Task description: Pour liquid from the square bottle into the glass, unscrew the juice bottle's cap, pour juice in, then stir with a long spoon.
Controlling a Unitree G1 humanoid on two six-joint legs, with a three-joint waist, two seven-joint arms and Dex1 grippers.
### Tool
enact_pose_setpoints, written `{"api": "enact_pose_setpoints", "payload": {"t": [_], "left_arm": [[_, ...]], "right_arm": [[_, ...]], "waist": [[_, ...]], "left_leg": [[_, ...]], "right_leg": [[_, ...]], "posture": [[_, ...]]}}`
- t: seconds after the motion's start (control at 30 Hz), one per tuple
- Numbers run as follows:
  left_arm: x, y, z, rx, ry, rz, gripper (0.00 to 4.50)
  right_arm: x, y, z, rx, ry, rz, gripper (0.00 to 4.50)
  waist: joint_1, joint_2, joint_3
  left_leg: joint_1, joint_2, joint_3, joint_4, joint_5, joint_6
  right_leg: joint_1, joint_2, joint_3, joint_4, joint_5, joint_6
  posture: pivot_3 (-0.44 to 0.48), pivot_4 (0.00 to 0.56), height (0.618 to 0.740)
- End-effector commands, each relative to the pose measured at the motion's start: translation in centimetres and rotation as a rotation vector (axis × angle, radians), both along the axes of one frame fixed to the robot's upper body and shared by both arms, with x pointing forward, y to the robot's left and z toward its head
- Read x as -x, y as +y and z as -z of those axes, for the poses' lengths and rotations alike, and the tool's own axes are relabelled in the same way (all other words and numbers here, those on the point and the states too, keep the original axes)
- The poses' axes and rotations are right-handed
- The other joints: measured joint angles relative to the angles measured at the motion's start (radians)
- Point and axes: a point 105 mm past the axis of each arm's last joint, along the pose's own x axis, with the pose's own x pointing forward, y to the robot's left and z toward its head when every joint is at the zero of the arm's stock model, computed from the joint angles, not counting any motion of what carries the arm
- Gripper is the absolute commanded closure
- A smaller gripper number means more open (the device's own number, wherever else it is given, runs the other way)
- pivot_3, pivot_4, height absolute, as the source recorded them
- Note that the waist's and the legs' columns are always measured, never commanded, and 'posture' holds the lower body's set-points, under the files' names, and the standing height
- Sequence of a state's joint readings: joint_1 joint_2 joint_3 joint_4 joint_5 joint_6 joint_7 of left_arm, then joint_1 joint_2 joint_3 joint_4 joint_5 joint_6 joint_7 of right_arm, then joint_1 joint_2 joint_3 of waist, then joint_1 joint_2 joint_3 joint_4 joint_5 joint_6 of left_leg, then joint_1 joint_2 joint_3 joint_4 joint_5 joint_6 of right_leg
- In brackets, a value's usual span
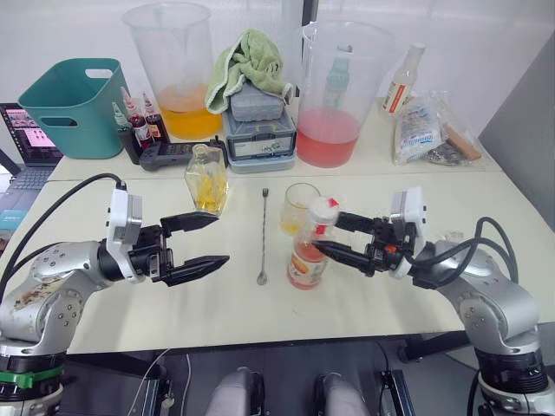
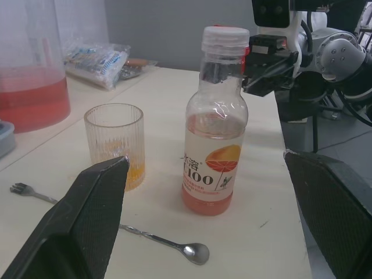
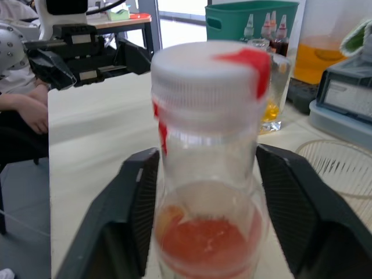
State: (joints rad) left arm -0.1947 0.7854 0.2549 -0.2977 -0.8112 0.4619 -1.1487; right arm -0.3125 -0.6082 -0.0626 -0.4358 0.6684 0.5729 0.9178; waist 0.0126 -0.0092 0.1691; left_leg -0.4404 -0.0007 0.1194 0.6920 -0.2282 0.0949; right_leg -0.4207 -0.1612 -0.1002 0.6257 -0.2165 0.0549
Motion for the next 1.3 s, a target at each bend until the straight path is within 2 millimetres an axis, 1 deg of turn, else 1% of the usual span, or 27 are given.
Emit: {"api": "enact_pose_setpoints", "payload": {"t": [0.03, 0.1, 0.2, 0.3, 0.4, 0.5, 0.63, 0.7, 0.8, 0.87, 1.03, 1.07, 1.2, 1.3], "left_arm": [[0.4, 0.1, -0.7, -0.023, -0.036, -0.001, 0.00], [0.5, -0.1, -0.7, -0.025, -0.033, 0.002, 0.00], [0.8, -0.2, -0.9, -0.023, -0.039, -0.005, 0.00], [1.1, 0.1, -1.0, -0.026, -0.044, -0.025, 0.00], [1.4, 0.3, -1.1, -0.026, -0.044, -0.035, 0.00], [1.7, 0.4, -1.4, -0.026, -0.058, -0.055, 0.00], [2.1, 0.5, -1.4, -0.037, -0.065, -0.078, 0.00], [2.1, 0.4, -1.8, -0.037, -0.078, -0.091, 0.00], [2.3, 0.2, -2.1, -0.037, -0.087, -0.099, 0.00], [2.6, 0.2, -1.9, -0.048, -0.083, -0.106, 0.00], [3.0, 0.3, -1.9, -0.046, -0.078, -0.128, 0.00], [3.0, 0.3, -1.9, -0.045, -0.077, -0.130, 0.00], [3.0, 0.0, -1.8, -0.042, -0.077, -0.129, 0.00], [3.0, -0.3, -1.9, -0.035, -0.081, -0.117, 0.00]], "right_arm": [[-0.3, -0.9, -0.6, 0.060, -0.006, -0.046, 0.12], [-0.8, -1.3, -0.9, 0.071, -0.011, -0.061, 0.05], [-2.1, -2.3, -1.1, 0.165, -0.054, -0.134, 0.05], [-2.6, -2.5, -1.7, 0.240, -0.081, -0.275, 0.05], [-3.2, -2.5, -1.8, 0.280, -0.061, -0.355, 0.05], [-3.7, -1.7, -2.6, 0.298, -0.061, -0.475, 0.05], [-4.3, -0.4, -3.5, 0.260, -0.060, -0.535, 0.05], [-4.3, 0.2, -3.7, 0.257, -0.058, -0.569, 0.05], [-4.2, 0.9, -4.0, 0.249, -0.070, -0.613, 0.05], [-3.8, 1.3, -4.0, 0.257, -0.076, -0.644, 0.05], [-3.2, 1.5, -3.8, 0.255, -0.067, -0.690, 0.05], [-3.2, 1.5, -3.7, 0.252, -0.064, -0.690, 0.28], [-3.2, 1.3, -3.2, 0.261, -0.054, -0.688, 1.53], [-3.2, 1.3, -3.2, 0.235, -0.092, -0.672, 2.59]], "waist": [[0.000, 0.000, 0.000], [0.000, 0.000, 0.000], [-0.001, 0.000, 0.000], [-0.004, 0.000, 0.000], [-0.005, 0.000, 0.000], [-0.007, 0.000, 0.000], [-0.007, 0.000, 0.000], [-0.007, 0.000, 0.000], [-0.007, 0.000, 0.000], [-0.008, 0.000, 0.000], [-0.009, 0.000, 0.000], [-0.009, 0.000, 0.000], [-0.008, 0.000, 0.000], [-0.008, 0.000, 0.000]], "left_leg": [[0.000, 0.000, 0.000, 0.000, 0.000, 0.000], [0.000, 0.000, 0.000, 0.001, 0.000, 0.000], [0.000, 0.000, 0.000, 0.001, 0.000, 0.000], [0.000, 0.000, 0.000, 0.001, 0.000, 0.001], [0.000, 0.001, 0.000, 0.001, 0.000, 0.001], [0.000, 0.000, 0.000, 0.001, 0.000, 0.001], [0.000, 0.001, -0.001, 0.001, 0.000, 0.001], [0.000, 0.000, -0.001, 0.001, 0.000, 0.000], [0.000, 0.000, -0.001, 0.001, 0.000, 0.000], [0.000, 0.000, -0.001, 0.001, -0.002, -0.002], [0.000, 0.000, -0.001, 0.001, -0.004, -0.006], [0.000, 0.000, -0.001, 0.001, -0.004, -0.007], [0.000, 0.000, -0.001, 0.001, -0.004, -0.007], [0.000, 0.000, -0.001, 0.001, -0.004, -0.007]], "right_leg": [[0.000, 0.000, 0.000, 0.000, 0.000, 0.000], [0.000, 0.000, 0.000, 0.000, 0.000, 0.000], [0.000, 0.000, 0.000, 0.000, 0.000, 0.000], [0.000, 0.000, 0.000, 0.000, 0.000, 0.000], [0.000, 0.001, 0.000, 0.000, 0.000, 0.000], [0.000, 0.000, 0.000, 0.000, 0.000, 0.000], [0.000, 0.000, 0.000, 0.000, 0.000, 0.000], [0.000, -0.001, 0.000, 0.000, 0.000, 0.000], [0.000, -0.001, 0.000, 0.000, 0.000, 0.000], [0.000, -0.001, 0.000, 0.001, 0.000, 0.000], [-0.001, -0.001, -0.001, 0.001, 0.000, 0.000], [0.000, -0.001, -0.001, 0.001, 0.000, 0.000], [0.000, -0.001, -0.001, 0.001, 0.000, 0.000], [0.000, -0.001, -0.001, 0.001, 0.000, 0.000]], "posture": [[0.000, 0.150, 0.739], [0.000, 0.150, 0.739], [0.000, 0.150, 0.739], [0.000, 0.150, 0.739], [0.000, 0.150, 0.739], [0.000, 0.150, 0.739], [0.000, 0.150, 0.739], [0.000, 0.150, 0.739], [0.000, 0.150, 0.739], [0.000, 0.150, 0.739], [0.000, 0.150, 0.739], [0.000, 0.150, 0.739], [0.000, 0.150, 0.739], [0.000, 0.150, 0.739]]}}
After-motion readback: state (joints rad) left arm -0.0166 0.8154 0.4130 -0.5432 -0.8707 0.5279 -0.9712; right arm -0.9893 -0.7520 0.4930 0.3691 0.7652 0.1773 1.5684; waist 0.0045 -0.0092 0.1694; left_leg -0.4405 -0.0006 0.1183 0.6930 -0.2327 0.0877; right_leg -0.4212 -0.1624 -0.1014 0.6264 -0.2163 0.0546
